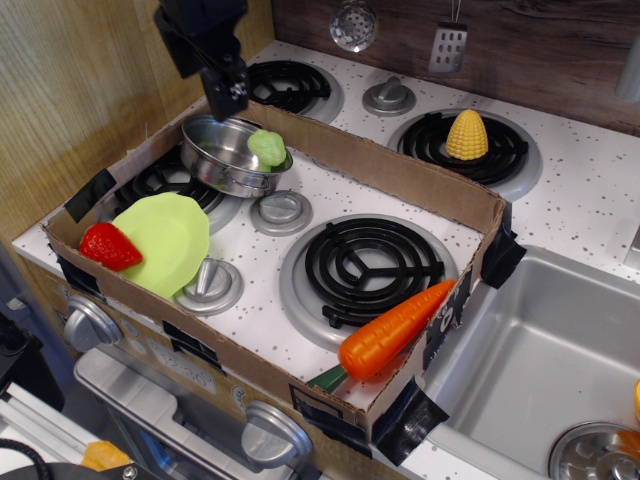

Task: Take broccoli out of pan

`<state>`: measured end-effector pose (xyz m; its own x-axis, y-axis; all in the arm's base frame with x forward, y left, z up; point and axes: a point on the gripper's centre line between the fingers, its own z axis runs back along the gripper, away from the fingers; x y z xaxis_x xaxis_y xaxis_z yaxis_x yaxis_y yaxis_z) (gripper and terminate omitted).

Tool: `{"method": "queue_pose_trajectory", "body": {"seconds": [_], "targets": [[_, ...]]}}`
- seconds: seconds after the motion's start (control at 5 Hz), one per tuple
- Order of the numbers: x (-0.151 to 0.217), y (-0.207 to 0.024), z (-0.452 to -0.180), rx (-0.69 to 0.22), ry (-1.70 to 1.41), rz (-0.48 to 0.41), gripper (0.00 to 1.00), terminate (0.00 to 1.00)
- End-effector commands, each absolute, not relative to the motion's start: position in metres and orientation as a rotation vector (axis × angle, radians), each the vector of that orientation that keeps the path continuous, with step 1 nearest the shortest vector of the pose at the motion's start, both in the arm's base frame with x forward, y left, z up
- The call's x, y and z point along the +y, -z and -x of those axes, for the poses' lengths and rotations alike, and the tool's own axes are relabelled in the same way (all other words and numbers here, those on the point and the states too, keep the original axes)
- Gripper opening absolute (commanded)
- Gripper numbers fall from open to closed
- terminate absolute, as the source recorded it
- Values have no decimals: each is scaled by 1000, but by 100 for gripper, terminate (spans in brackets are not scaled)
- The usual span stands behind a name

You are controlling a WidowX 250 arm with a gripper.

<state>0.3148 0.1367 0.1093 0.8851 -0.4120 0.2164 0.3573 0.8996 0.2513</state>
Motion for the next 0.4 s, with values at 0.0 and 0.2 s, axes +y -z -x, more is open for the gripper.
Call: {"method": "queue_pose_trajectory", "body": {"seconds": [0.0,0.2], "targets": [[148,-94,-342,-365,431,-175,100,0],[150,-88,-357,-383,439,-161,100,0]]}}
